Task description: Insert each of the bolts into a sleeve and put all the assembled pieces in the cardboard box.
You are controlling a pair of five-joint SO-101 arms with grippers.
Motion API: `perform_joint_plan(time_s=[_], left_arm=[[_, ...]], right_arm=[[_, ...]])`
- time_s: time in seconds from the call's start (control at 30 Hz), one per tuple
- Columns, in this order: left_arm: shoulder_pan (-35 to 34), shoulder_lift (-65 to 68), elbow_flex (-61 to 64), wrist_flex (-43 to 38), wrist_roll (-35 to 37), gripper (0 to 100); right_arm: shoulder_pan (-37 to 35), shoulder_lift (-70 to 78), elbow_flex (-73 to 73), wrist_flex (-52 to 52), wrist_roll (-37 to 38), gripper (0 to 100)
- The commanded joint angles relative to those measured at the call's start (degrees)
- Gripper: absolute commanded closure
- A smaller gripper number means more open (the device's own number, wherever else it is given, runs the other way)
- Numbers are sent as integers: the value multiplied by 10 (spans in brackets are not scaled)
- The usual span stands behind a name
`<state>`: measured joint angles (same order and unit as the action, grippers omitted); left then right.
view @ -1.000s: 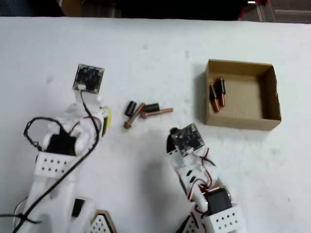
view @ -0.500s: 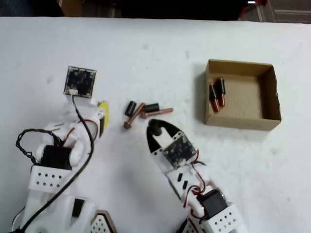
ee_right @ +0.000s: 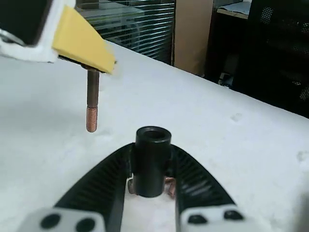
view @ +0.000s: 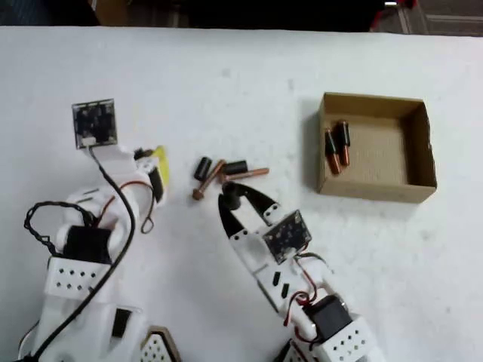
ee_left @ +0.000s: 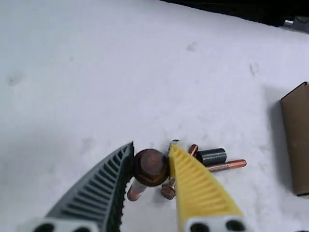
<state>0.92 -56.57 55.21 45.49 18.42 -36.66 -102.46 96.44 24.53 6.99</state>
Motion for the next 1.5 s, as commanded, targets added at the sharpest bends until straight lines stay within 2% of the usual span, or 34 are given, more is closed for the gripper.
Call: perform_joint_plan(time_s=[0.0,0.13,0.37,0.6,0.77,1.03,1.13,1.47], left_arm=[[9,-21,-8,-39,45,962],[9,-21,-7,-65,84,959],[10,-21,-8,-63,128,961],[51,-26,-11,-63,128,962],[50,-101,-7,-56,128,962],[80,-238,-7,27,129,962],[87,-246,-7,42,128,962],[88,-248,13,44,129,962]], right_arm=[[-1,-2,4,-14,-13,981],[-1,-2,4,6,-14,981],[-1,-2,4,37,-14,981],[-1,-3,4,62,-10,981],[-1,-6,4,77,-10,981],[-1,-6,4,77,10,981],[-5,-5,4,74,62,981],[-1,-7,-1,72,67,981]])
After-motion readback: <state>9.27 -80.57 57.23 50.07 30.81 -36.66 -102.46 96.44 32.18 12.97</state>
